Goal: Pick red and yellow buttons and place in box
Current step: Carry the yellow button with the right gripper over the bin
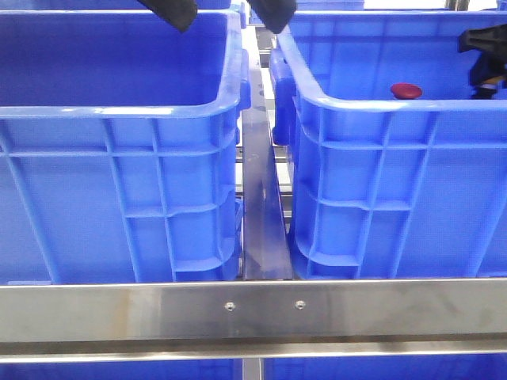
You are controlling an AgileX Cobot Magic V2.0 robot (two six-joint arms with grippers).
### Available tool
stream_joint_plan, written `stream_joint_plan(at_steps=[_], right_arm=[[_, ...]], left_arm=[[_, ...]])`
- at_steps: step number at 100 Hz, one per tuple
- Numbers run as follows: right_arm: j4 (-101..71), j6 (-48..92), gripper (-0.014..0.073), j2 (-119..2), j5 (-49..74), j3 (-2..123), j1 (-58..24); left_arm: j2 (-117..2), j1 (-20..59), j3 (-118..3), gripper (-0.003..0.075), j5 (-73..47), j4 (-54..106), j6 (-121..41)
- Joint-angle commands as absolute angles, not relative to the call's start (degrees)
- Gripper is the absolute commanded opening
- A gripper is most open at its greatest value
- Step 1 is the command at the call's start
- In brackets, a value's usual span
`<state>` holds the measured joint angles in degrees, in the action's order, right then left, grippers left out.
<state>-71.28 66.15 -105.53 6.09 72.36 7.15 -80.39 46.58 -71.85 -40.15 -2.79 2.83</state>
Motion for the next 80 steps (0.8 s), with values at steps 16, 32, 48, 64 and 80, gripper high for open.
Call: stream_joint_plan(at_steps=[16, 32, 48, 64, 80], right_arm=[[-71.8, 66.8, 0.0202, -104.8, 6.7, 75.8, 7.3], [-71.8, 66.8, 0.0202, -104.8, 6.7, 75.8, 7.3], [-71.8, 66.8, 0.0287, -104.8, 7.7, 75.8, 7.3], [-71.8, 66.8, 0.0440, -104.8, 9.0, 75.8, 7.3], [-71.8, 66.8, 0.0443, -104.5, 9.6, 75.8, 7.3]], left_arm=[[-78.6, 47.0, -73.7, 0.0616, -37.3, -2.8, 2.9], [-78.6, 47.0, -73.7, 0.0616, -37.4, -2.8, 2.9], [-78.6, 47.0, -73.7, 0.0616, -37.6, -2.8, 2.9], [-78.6, 47.0, -73.7, 0.0616, -37.9, -2.8, 2.9], [-78.6, 47.0, -73.7, 0.0616, -38.0, -2.8, 2.9]])
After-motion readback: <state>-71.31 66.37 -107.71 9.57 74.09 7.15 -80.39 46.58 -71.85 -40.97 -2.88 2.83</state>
